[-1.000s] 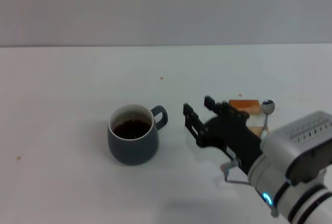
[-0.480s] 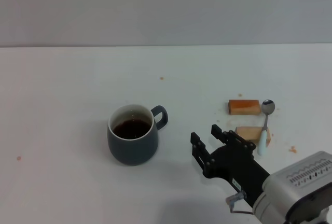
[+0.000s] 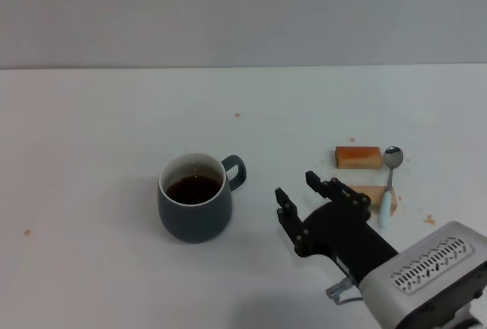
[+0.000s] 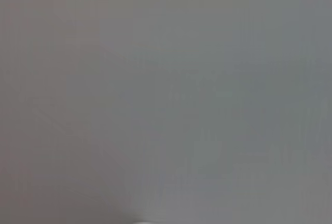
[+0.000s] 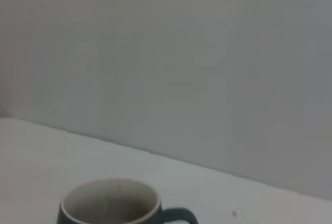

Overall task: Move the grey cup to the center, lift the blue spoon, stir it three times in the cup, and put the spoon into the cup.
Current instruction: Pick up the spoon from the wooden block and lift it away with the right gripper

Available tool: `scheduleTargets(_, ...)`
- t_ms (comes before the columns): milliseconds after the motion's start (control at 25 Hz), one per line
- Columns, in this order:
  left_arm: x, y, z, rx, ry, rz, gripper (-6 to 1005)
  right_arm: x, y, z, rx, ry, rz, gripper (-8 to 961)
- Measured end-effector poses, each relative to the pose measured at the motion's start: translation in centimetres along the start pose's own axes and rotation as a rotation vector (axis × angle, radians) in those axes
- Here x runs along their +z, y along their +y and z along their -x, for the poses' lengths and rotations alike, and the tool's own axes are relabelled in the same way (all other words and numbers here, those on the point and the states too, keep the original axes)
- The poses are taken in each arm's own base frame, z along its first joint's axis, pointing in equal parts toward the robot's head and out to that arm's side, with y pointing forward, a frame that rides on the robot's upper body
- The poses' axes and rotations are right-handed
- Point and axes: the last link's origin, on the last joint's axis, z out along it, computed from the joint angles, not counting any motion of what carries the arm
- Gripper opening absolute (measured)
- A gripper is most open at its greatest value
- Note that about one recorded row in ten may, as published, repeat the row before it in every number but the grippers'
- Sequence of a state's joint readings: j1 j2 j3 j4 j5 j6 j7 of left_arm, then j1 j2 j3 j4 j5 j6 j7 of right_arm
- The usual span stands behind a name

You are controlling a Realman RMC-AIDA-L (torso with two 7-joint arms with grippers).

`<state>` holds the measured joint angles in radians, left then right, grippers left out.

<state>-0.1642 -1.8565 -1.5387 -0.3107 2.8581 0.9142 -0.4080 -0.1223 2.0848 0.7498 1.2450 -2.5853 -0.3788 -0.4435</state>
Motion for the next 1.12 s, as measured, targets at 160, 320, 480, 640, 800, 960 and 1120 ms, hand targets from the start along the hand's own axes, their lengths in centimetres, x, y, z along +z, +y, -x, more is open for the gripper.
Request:
scheduleTargets(160,0.0,0.1,0.1,-0.004,-0.002,-0.003,-3,0.4,0.1,0.9,-0.061,-0.027,0.010,465)
scheduleTargets(320,-0.1,0.2,0.3,-0.011,-0.009,-0.008,-3,0.9,-0.3,1.8,-0.146,-0.031,0.009,464)
scheduleTargets(480,-0.1,0.4,0.5,-0.018,-0.012,-0.009,-3,1.5,-1.8,3.4,-0.204,-0.012,0.004,463)
scheduleTargets(640,-0.3,0.9,0.9,-0.033,-0.015,-0.013,-3,2.0,-2.5,4.0,-0.284,-0.014,0.003,462)
scheduleTargets(800,-0.4,1.0,1.0,-0.040,-0.015,-0.020,-3,2.4,-2.9,5.0,-0.310,-0.030,-0.001,462)
scheduleTargets(960,-0.7,1.1,1.4,-0.057,-0.015,-0.037,-3,2.5,-3.5,6.5,-0.356,-0.057,-0.017,461)
scheduleTargets(1120,-0.8,1.3,1.5,-0.064,-0.013,-0.041,-3,2.8,-4.7,7.5,-0.401,-0.027,-0.026,460)
